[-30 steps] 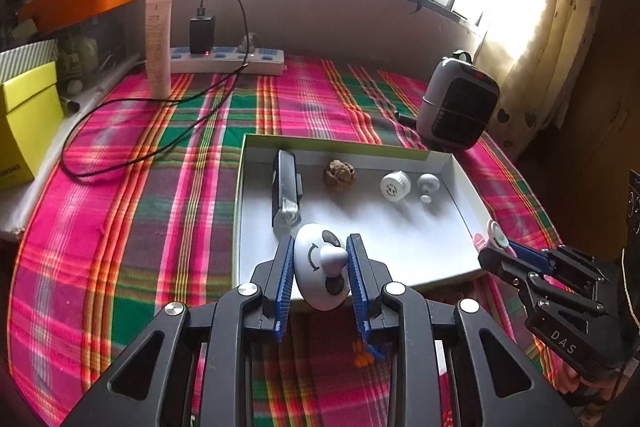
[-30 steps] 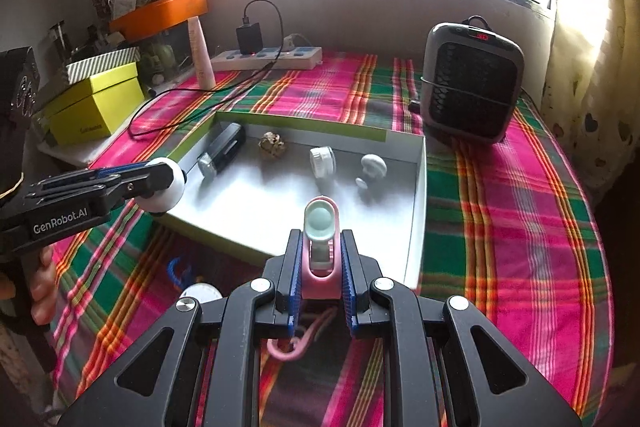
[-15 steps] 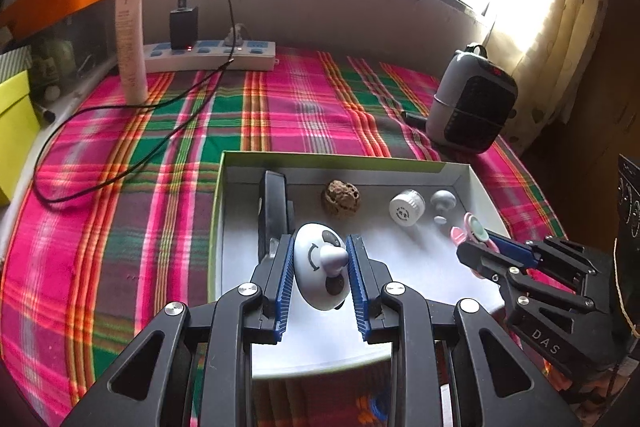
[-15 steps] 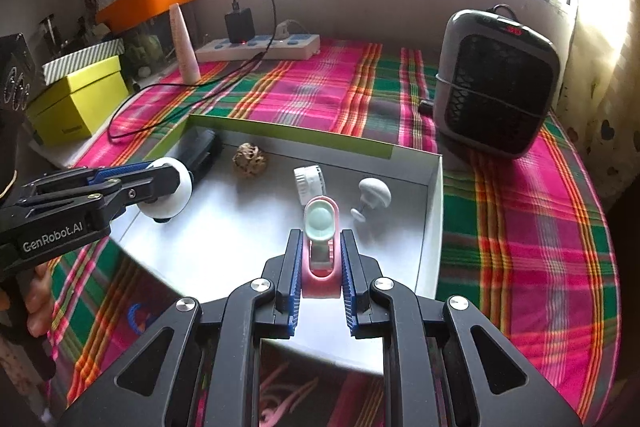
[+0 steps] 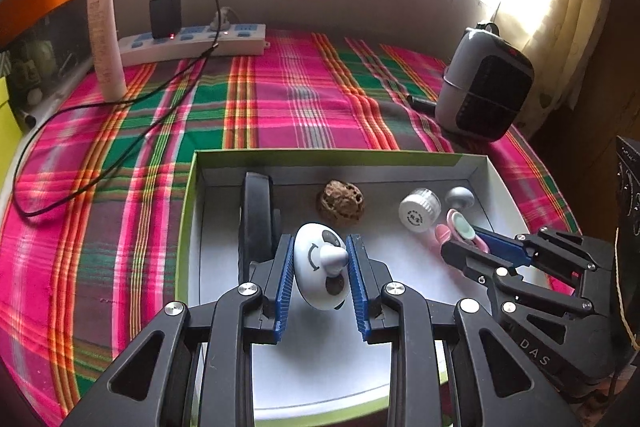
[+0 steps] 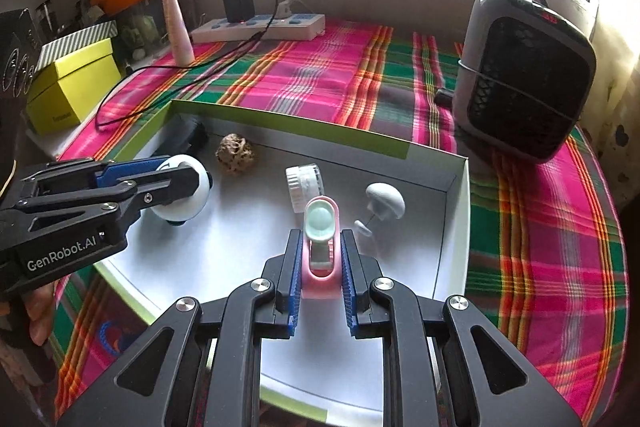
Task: Organize objects
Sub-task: 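Carry the panda toy and pink clip holder over into the white box, then open both tools to release the panda toy and clip holder in the box, then withdraw both tools from the box toward the blue cord and pink hook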
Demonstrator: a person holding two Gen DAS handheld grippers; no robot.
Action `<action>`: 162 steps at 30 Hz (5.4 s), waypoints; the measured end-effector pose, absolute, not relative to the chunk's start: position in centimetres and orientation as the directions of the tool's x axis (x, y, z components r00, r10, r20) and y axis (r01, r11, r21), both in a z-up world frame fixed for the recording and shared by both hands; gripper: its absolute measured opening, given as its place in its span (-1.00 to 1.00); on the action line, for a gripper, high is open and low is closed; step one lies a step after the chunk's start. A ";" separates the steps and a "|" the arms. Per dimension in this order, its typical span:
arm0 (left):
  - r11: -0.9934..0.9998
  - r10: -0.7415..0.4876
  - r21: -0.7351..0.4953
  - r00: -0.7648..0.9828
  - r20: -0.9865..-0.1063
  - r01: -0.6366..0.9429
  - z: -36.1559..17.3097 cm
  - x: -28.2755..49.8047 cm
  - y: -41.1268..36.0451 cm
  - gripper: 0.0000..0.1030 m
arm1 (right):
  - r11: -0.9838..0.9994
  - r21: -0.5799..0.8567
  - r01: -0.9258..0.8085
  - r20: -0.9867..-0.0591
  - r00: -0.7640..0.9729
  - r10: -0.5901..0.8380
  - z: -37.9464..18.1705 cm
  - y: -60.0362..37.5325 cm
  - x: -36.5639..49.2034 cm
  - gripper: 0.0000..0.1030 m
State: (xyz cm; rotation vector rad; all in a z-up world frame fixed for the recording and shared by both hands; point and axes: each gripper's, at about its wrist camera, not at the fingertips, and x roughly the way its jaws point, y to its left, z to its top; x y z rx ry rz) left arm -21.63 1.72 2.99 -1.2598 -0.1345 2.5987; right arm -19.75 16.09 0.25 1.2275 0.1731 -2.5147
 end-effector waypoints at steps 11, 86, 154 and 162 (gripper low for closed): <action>-0.966 0.255 -0.176 -0.601 -0.758 -0.189 2.8 -22.5 2.3 -0.53 | -0.940 0.016 0.342 -0.787 -0.575 -0.223 -0.2 16.0 -20.7 -0.64; -0.968 0.250 -0.180 -0.660 -0.709 -0.173 5.0 -17.6 1.0 -0.18 | -0.952 0.036 0.303 -0.718 -0.655 -0.235 2.3 16.6 -16.7 -0.13; -0.941 0.339 -0.253 -0.586 -0.736 -0.226 1.0 -9.5 -0.5 -0.07 | -0.969 -0.007 0.246 -0.782 -0.606 -0.149 -0.8 18.3 -8.7 -0.13; -0.937 0.344 -0.232 -0.575 -0.742 -0.262 1.0 -9.7 0.2 -0.03 | -0.967 -0.015 0.254 -0.781 -0.607 -0.147 -0.8 18.2 -9.1 -0.13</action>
